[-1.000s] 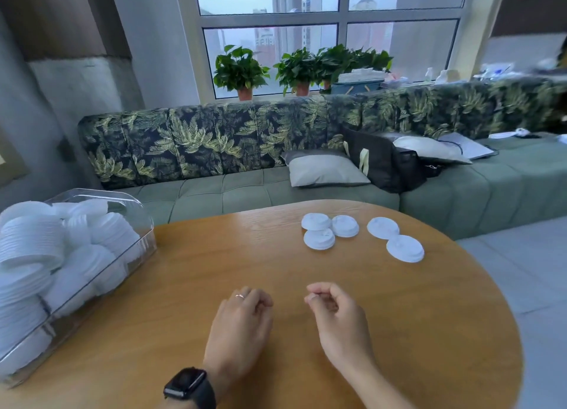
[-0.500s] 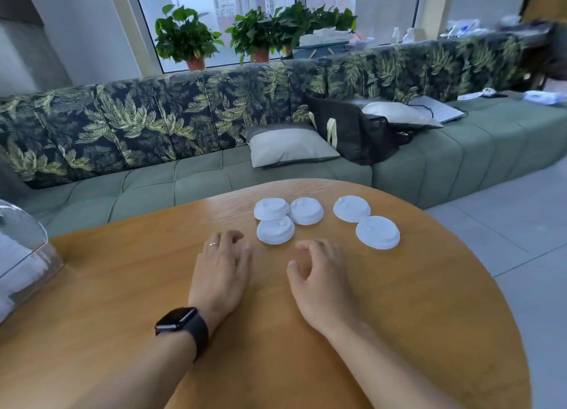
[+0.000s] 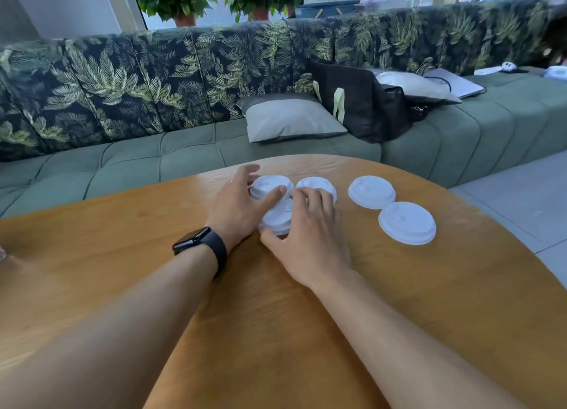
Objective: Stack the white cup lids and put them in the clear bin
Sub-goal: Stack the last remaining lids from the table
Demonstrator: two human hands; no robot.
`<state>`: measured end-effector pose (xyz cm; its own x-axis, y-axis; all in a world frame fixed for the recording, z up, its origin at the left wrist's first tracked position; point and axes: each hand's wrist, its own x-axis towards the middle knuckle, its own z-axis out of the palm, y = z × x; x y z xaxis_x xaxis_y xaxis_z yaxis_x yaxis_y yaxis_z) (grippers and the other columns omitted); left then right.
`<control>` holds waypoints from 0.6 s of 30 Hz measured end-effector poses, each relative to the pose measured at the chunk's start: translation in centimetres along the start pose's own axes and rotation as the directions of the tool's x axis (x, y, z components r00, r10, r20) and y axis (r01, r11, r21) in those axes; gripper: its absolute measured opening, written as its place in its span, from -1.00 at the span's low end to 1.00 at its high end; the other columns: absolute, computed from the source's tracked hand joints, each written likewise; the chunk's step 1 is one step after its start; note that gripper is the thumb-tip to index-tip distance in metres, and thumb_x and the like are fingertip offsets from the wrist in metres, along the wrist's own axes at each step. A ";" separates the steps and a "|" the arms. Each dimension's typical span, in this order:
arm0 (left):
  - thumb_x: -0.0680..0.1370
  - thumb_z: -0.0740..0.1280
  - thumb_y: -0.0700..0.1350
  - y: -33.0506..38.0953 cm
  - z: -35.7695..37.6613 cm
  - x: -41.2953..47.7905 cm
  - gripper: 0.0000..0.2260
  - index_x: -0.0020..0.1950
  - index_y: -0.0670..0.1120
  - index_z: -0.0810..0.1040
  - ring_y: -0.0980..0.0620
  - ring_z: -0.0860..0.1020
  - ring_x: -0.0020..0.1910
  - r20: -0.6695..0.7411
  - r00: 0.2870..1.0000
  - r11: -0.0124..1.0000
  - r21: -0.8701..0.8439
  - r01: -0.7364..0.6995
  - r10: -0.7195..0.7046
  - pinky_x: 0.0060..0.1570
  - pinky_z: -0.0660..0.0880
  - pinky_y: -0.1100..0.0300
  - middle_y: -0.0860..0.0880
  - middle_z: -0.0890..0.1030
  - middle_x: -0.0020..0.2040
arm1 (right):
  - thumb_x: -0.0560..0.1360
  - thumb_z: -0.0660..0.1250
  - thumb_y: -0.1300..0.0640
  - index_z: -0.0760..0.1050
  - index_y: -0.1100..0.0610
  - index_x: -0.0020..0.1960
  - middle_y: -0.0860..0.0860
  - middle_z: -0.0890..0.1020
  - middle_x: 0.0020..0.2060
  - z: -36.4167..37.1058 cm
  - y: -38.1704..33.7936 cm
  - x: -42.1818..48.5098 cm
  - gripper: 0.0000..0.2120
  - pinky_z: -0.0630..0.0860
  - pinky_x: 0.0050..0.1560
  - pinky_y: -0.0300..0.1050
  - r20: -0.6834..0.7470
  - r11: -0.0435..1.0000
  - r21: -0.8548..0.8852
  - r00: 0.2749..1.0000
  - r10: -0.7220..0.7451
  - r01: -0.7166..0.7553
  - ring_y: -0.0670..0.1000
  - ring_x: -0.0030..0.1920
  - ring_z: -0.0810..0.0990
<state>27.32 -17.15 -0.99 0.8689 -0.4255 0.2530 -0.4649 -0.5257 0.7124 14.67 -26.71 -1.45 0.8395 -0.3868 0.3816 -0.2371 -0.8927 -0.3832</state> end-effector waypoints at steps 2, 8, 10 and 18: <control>0.48 0.44 0.26 -0.1 0.0 0.1 -0.39 0.42 0.01 0.40 0.08 0.52 0.22 -0.025 1.000 0.999 -0.032 -0.004 0.003 0.24 0.49 0.07 0.04 0.56 0.24 | 0.51 0.26 -0.34 0.31 0.10 0.50 0.02 0.46 0.41 0.3 -0.1 0.3 -0.27 0.26 0.45 -0.01 0.005 1.000 -0.020 1.000 -0.004 0.004 0.07 0.47 0.27; 0.55 0.37 0.23 -0.1 -1.4 -1.9 -0.47 0.38 -0.06 0.43 0.10 0.54 0.10 -0.248 0.960 0.972 -0.222 0.075 -0.131 -0.02 0.46 0.31 0.08 0.53 0.19 | 0.49 0.28 -0.33 0.32 0.08 0.49 0.03 0.49 0.38 0.0 -0.3 0.2 -0.28 0.27 0.43 0.01 0.026 0.999 -0.032 1.000 -0.003 0.004 0.11 0.40 0.31; 0.56 0.33 0.25 0.1 -2.1 -3.4 -0.50 0.36 -0.04 0.44 0.11 0.56 0.06 -0.294 0.941 0.961 -0.263 0.086 -0.165 -0.04 0.45 0.30 0.11 0.55 0.19 | 0.47 0.33 -0.33 0.31 0.08 0.51 0.04 0.48 0.38 -0.3 -0.4 -0.2 -0.24 0.30 0.42 0.01 0.008 1.000 0.001 1.000 -0.011 0.011 0.12 0.39 0.33; 0.56 0.34 0.19 2.2 -5.7 -14.0 -0.66 0.30 0.17 0.43 0.43 0.52 -0.04 -0.241 0.944 0.901 -0.419 0.110 -0.227 -0.14 0.42 0.52 0.30 0.54 0.10 | 0.36 0.55 -0.08 0.37 0.00 0.43 -0.08 0.23 0.22 -2.4 -1.8 -5.2 -0.28 0.47 0.06 -0.20 0.040 0.963 0.270 0.999 0.011 -0.021 -0.06 0.19 0.42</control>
<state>15.11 -8.15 0.75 0.9665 -0.1049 0.2343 -0.2519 -0.2116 0.9443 9.56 -23.62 -0.69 0.8560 -0.3865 0.3433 -0.1141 -0.7889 -0.6038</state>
